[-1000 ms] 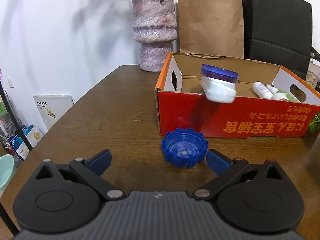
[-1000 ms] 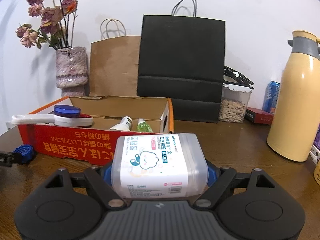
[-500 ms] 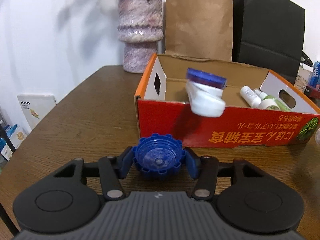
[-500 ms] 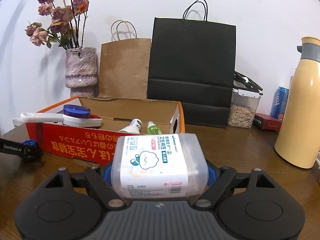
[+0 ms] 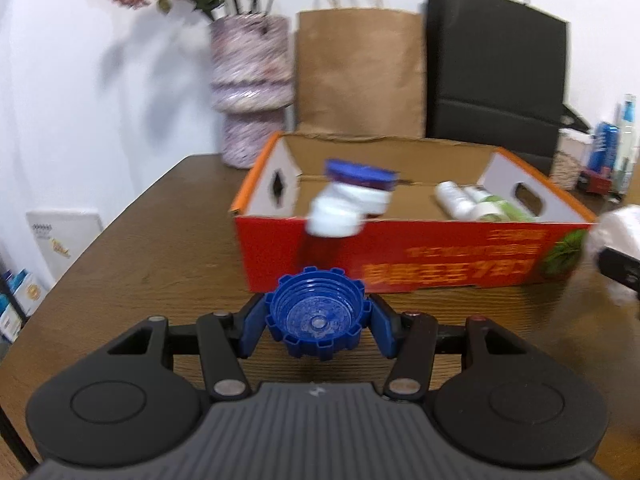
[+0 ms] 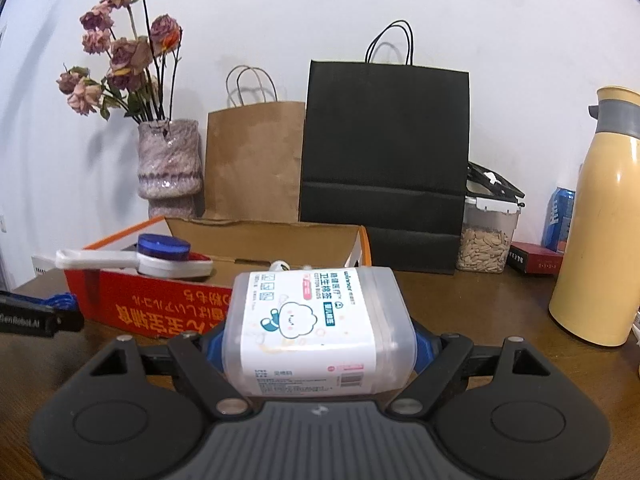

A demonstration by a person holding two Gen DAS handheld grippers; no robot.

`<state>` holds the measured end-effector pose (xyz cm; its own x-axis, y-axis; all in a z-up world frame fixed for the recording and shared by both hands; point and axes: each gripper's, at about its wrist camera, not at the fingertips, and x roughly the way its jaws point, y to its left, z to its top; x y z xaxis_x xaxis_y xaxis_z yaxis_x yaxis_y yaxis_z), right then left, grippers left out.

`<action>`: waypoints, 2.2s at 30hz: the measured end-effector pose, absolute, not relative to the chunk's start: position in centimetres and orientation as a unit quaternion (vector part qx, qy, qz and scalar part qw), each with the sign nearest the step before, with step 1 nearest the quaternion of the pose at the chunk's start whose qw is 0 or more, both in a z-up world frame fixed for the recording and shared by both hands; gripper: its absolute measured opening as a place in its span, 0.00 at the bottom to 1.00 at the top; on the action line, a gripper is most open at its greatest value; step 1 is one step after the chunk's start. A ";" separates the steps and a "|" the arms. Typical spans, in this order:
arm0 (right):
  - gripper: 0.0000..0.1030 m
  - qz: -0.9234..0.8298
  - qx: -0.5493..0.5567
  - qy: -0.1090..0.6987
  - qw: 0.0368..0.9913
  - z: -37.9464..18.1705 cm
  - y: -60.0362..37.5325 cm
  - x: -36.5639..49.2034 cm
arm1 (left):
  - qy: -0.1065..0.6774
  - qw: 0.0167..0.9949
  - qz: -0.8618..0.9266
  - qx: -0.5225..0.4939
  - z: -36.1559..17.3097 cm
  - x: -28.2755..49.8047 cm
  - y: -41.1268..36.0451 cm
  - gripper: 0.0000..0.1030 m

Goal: Organize rigid objects
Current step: 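Carry the wet-wipe box and blue cap over the box with both tools, then lower and open both tools to drop the wipe box and cap into the box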

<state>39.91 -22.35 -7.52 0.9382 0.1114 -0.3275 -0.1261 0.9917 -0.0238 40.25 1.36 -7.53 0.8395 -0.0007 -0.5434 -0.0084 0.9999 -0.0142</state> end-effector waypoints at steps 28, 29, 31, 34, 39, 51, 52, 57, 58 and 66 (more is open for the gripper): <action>0.80 0.094 -0.007 0.111 0.989 -4.2 -19.5 43.4 | 0.184 0.981 -0.029 -0.048 -1.6 43.0 -3.3 0.54; 0.80 0.094 -0.006 0.111 0.989 -4.1 -19.4 43.8 | 0.183 0.982 -0.025 -0.049 -1.5 43.4 -3.2 0.54; 0.80 0.095 -0.006 0.110 0.989 -4.0 -19.2 44.5 | 0.182 0.982 -0.022 -0.051 -1.4 44.0 -3.2 0.54; 0.80 0.096 -0.005 0.109 0.989 -4.0 -19.0 45.5 | 0.179 0.982 -0.017 -0.052 -1.2 45.1 -3.2 0.54; 0.80 0.097 -0.005 0.109 0.989 -3.9 -18.5 47.5 | 0.175 0.983 -0.013 -0.052 -1.1 46.9 -3.5 0.54; 0.80 0.100 -0.010 0.126 0.987 -4.3 -17.8 51.8 | 0.179 0.983 0.003 -0.048 -1.4 51.1 -2.9 0.54; 0.80 0.101 -0.010 0.127 0.987 -4.4 -17.7 52.1 | 0.180 0.982 0.005 -0.047 -1.4 51.4 -2.9 0.54; 0.80 0.101 -0.014 0.138 0.985 -4.6 -17.4 53.7 | 0.187 0.981 0.011 -0.043 -1.9 52.8 -2.6 0.54; 0.80 0.101 -0.014 0.141 0.985 -4.7 -17.4 54.0 | 0.189 0.981 0.013 -0.041 -2.0 53.0 -2.6 0.54; 0.80 0.104 -0.018 0.160 0.981 -5.2 -17.4 55.3 | 0.206 0.978 0.018 -0.039 -2.6 54.2 -2.4 0.54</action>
<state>55.34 -17.42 -5.22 0.9269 0.1982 -0.3186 -0.2100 0.9777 -0.0027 54.20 -2.39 -2.57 0.9148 0.0197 -0.4034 -0.0517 0.9963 -0.0687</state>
